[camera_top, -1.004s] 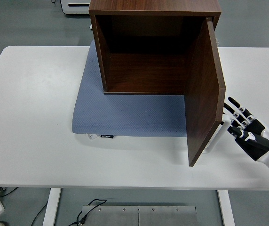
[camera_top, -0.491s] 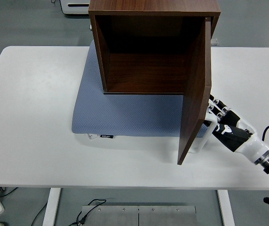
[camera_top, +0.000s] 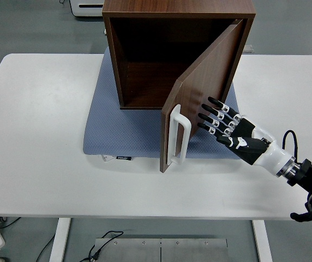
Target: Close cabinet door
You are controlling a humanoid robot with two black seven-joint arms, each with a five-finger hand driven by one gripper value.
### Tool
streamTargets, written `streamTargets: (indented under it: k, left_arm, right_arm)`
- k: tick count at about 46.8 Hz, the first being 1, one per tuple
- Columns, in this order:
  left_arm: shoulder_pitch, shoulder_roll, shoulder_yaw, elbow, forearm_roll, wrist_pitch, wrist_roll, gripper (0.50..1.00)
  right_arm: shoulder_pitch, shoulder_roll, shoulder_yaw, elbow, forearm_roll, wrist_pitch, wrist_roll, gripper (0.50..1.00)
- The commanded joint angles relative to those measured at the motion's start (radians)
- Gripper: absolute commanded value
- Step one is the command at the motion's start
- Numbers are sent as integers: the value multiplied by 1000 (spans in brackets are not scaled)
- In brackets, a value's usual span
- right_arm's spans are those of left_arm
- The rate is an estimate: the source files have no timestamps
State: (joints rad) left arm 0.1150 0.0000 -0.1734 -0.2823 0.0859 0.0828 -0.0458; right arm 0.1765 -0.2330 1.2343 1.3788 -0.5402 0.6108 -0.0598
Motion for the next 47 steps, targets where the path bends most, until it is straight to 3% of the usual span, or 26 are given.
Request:
streamTargets:
  k: [1, 18, 38, 47]
  left_arm:
    - [0, 0, 0, 0, 0, 0, 0, 1000]
    - [-1, 0, 0, -2, 0, 0, 0, 1000]
    - [-5, 0, 0, -2, 0, -1, 0, 1000]
    - [-6, 0, 0, -2, 0, -1, 0, 1000]
  right_arm:
    - [24, 3, -22, -13, 2, 0, 0, 1000]
    - [110, 46, -107, -75, 3, 0, 0, 1000]
    - [254, 115, -116, -199, 40, 0, -2, 1000]
    - [271, 165, -116, -245, 42, 0, -2, 1000]
